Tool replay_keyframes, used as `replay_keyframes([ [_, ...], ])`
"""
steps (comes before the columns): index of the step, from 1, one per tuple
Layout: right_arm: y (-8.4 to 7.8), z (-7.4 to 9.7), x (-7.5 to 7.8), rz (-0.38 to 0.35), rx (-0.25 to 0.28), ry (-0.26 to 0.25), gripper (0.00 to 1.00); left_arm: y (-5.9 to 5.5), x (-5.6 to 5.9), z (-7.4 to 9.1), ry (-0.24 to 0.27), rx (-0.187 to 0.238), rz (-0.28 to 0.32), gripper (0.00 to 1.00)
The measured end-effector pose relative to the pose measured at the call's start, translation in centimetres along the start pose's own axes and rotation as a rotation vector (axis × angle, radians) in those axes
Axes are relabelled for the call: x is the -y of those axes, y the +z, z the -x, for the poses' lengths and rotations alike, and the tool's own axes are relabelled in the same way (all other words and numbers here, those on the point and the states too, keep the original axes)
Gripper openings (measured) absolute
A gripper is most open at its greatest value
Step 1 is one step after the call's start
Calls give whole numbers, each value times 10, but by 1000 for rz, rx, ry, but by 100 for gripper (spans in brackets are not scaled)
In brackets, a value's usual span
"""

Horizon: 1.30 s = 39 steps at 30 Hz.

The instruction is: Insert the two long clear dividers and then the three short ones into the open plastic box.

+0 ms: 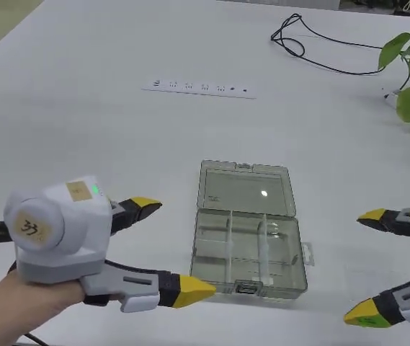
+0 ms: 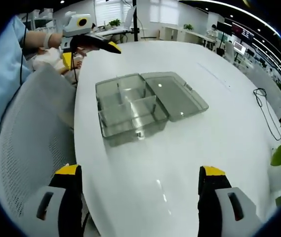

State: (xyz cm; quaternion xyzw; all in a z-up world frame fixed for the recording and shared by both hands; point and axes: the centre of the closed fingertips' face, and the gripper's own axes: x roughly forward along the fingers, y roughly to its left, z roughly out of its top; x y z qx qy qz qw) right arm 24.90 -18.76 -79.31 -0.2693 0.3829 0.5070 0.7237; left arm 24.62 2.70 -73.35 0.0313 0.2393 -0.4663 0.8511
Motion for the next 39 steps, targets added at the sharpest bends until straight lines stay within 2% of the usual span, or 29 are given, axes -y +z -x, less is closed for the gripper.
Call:
replay_keyframes([
  [4, -17, 1, 4, 2, -51, 4, 96, 0, 1, 1, -5, -3, -7, 92],
  [9, -32, -4, 1, 65, -128, 42, 88, -2, 0, 2, -9, -10, -14, 92],
  [15, -45, -10, 6, 190, -229, 66, 75, -2, -1, 2, -7, -11, -16, 92],
  [17, -44, -14, 4, 175, -234, 81, 71, -3, -1, 2, -6, -13, -18, 92],
  [21, -46, -19, 4, 198, -264, 105, 63, -3, -1, 3, -4, -13, -19, 91],
  [25, -64, -30, 11, 231, -299, 137, 57, -3, -2, 4, 1, -7, -8, 91],
  [27, -65, -24, 12, 242, -320, 142, 52, -3, -2, 5, 4, -5, -8, 91],
  [28, -63, -25, 14, 264, -309, 133, 50, -3, -3, 5, 5, -6, -8, 91],
  [31, -63, -24, 17, 247, -315, 133, 47, -5, -4, 6, 6, -5, -4, 91],
  [33, -62, -25, 17, 301, -345, 111, 44, -6, -4, 6, 7, -8, -2, 91],
  [34, -62, -27, 16, 297, -345, 130, 43, -7, -5, 6, 7, -7, 0, 91],
  [36, -61, -27, 14, 337, -363, 137, 41, -8, -5, 5, 8, -7, 3, 91],
  [39, -61, -26, 13, 338, -369, 137, 38, -9, -4, 4, 2, -8, 4, 90],
])
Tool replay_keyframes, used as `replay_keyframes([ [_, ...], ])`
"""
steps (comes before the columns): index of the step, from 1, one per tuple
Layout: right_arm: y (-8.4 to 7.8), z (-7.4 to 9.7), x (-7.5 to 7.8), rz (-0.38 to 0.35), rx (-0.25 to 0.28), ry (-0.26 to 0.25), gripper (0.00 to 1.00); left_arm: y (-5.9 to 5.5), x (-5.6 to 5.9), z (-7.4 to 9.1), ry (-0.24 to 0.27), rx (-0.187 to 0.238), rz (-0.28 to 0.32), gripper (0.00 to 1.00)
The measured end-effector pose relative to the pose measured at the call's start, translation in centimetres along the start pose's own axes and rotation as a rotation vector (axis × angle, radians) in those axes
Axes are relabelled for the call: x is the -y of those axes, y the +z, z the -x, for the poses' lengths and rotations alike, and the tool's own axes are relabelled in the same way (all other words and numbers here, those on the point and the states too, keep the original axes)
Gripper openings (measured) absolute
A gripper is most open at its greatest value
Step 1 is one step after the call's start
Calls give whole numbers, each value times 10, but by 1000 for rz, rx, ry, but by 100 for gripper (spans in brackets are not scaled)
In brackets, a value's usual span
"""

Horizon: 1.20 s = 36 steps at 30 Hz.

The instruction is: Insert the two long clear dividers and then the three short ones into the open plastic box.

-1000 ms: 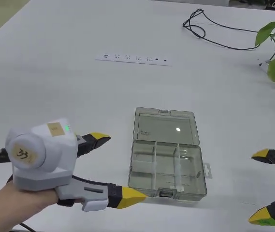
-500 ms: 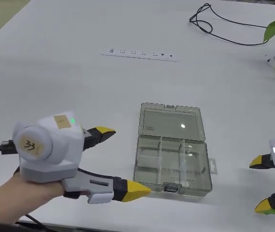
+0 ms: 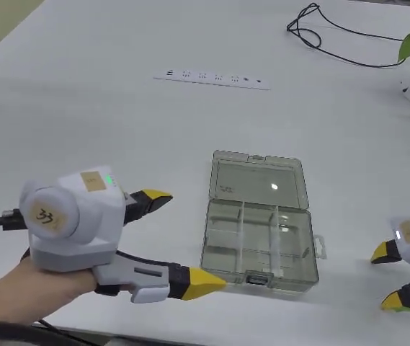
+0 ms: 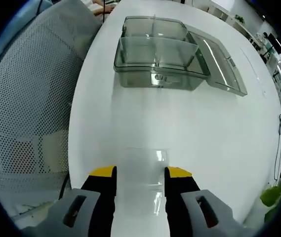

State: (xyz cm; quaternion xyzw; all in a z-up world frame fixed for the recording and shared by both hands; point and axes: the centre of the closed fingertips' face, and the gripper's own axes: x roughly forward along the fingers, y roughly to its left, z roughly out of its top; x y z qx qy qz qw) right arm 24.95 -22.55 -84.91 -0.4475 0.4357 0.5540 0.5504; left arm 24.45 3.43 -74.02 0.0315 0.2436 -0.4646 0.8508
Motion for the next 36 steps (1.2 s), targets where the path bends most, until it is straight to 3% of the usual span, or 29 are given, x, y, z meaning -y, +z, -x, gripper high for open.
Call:
replay_keyframes([
  [1, 0, 0, 1, 3, 2, -2, 33, 0, 1, -1, -2, 2, 0, 90],
  [10, 2, 0, -2, -21, -7, -21, 32, 4, 3, -4, -9, 14, 3, 90],
  [13, 4, 1, -2, -33, 5, -26, 32, -1, 1, -6, 3, -10, 0, 90],
  [18, 13, 9, 3, -55, 38, -65, 32, -4, 1, -5, 7, -5, 34, 90],
  [25, 39, 30, 18, -75, 131, -161, 32, 0, -2, -8, 12, 3, 121, 85],
  [28, 63, 40, 15, -72, 186, -164, 32, 3, -1, -13, 5, -10, 148, 85],
  [30, 70, 42, 20, -37, 196, -184, 32, 6, -2, -16, 2, -8, 165, 83],
  [32, 82, 48, 20, -29, 217, -190, 32, 11, 0, -18, -6, 2, 214, 81],
  [36, 103, 58, 22, -5, 247, -206, 32, 18, 1, -23, -12, 19, 255, 78],
])
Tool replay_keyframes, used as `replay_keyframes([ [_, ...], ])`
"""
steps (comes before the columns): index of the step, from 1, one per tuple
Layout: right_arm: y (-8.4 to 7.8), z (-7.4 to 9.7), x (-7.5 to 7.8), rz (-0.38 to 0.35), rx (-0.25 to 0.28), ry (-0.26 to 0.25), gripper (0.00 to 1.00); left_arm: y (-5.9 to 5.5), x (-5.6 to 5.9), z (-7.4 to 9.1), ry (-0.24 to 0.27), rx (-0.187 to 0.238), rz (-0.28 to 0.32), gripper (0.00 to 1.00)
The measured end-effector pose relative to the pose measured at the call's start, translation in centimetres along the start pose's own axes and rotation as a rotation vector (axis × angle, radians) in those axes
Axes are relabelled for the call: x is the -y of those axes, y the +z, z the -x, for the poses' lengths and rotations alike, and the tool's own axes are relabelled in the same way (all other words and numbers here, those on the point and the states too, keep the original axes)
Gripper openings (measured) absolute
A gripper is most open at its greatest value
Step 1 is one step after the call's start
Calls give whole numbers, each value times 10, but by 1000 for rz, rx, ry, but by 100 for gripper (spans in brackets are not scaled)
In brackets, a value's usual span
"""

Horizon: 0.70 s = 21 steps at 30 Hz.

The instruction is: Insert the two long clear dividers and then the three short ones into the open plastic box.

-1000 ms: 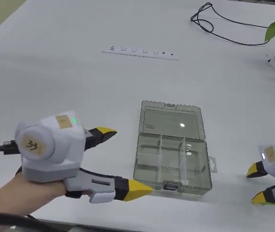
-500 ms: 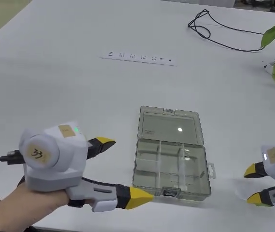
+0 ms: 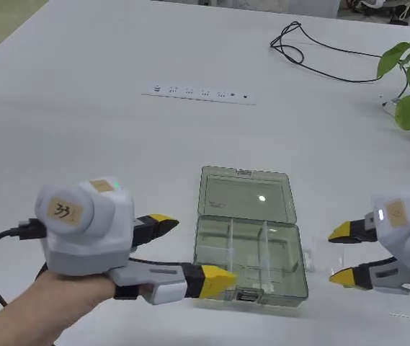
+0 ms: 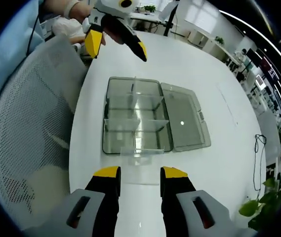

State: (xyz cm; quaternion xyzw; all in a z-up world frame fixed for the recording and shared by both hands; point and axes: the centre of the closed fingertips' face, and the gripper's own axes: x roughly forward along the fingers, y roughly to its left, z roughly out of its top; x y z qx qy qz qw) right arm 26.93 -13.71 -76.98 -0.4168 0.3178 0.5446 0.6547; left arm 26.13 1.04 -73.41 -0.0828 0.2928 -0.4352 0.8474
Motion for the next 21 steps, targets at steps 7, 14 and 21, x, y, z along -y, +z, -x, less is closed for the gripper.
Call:
replay_keyframes([
  [7, 44, 4, 5, 50, 63, -27, 32, 12, 12, -17, -43, -7, 74, 67],
  [14, 78, 6, 3, 127, 96, -28, 32, 19, 23, -31, -107, -24, 195, 54],
  [21, 98, 1, -4, 216, 97, -32, 32, 16, 32, -35, -162, -51, 263, 39],
])
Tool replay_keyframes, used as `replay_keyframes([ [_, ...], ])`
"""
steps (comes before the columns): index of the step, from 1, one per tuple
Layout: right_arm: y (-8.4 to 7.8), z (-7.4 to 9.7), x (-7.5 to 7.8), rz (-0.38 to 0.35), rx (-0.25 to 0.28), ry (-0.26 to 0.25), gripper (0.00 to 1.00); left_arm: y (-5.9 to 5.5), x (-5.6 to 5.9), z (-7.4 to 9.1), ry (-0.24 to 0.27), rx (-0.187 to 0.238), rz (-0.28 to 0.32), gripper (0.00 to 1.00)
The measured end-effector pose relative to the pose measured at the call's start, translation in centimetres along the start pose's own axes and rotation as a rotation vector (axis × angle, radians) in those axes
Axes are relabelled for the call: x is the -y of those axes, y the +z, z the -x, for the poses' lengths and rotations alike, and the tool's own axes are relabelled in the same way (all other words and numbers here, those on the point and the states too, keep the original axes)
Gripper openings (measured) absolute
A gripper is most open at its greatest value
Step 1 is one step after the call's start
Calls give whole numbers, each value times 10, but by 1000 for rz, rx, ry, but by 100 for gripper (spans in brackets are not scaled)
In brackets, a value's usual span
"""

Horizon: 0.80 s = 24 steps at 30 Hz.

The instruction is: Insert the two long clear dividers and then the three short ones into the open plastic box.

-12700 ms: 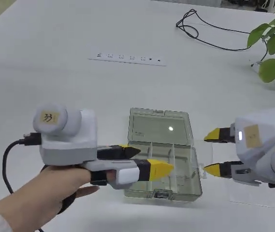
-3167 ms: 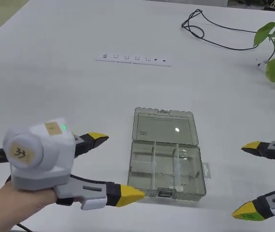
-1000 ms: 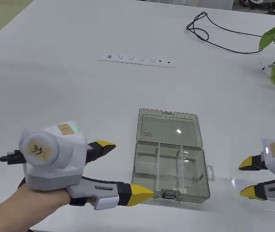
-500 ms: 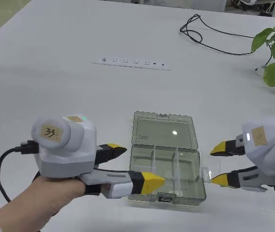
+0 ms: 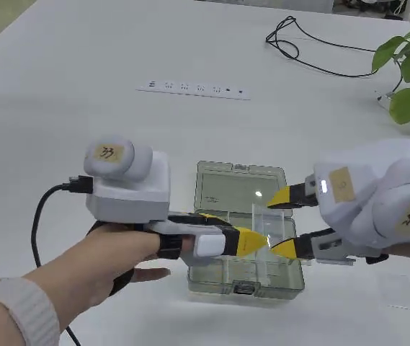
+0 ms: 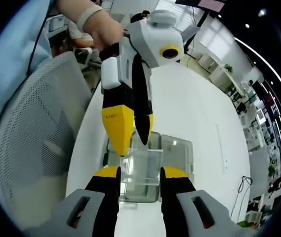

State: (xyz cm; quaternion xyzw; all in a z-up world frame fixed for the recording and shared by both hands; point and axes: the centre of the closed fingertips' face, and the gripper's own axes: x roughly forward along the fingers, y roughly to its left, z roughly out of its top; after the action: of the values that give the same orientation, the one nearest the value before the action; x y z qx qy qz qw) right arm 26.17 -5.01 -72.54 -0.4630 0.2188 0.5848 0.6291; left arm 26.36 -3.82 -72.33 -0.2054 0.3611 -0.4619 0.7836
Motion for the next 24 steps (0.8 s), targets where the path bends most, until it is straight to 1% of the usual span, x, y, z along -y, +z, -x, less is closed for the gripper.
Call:
replay_keyframes([
  [3, 5, -3, -3, 31, -6, 4, 32, 0, -1, 2, -6, 7, 47, 33],
  [4, 6, -4, -4, 33, -8, 4, 32, 0, -2, 2, -3, 17, 84, 30],
  [5, 6, -5, -5, 34, -10, 5, 32, -1, -6, 4, -1, 16, 101, 27],
  [6, 8, -5, -5, 35, -8, 1, 32, 0, -7, 4, -1, 28, 125, 24],
  [7, 9, -6, -5, 35, -8, 1, 32, 0, -6, 5, -10, 37, 138, 20],
  [8, 11, -6, -6, 35, -8, 4, 32, 1, -4, 5, -23, 53, 167, 18],
  [9, 12, -6, -7, 36, -5, 3, 32, 1, -4, 5, -27, 58, 199, 16],
  [11, 15, -6, -6, 35, -4, 1, 32, -2, -4, 5, -34, 47, 198, 12],
  [13, 16, -7, -6, 44, -5, -3, 32, -5, -1, 5, -42, 42, 211, 10],
  [15, 17, -7, -5, 47, -4, -1, 32, -4, 2, 5, -60, 54, 243, 8],
  [17, 18, -7, -6, 44, 0, 1, 32, -4, 1, 6, -62, 65, 258, 5],
  [21, 19, -7, -8, 49, -1, 5, 32, -6, 4, 5, -74, 58, 277, 0],
  [24, 18, -7, -8, 52, -4, 6, 32, -6, 5, 5, -82, 59, 285, 0],
])
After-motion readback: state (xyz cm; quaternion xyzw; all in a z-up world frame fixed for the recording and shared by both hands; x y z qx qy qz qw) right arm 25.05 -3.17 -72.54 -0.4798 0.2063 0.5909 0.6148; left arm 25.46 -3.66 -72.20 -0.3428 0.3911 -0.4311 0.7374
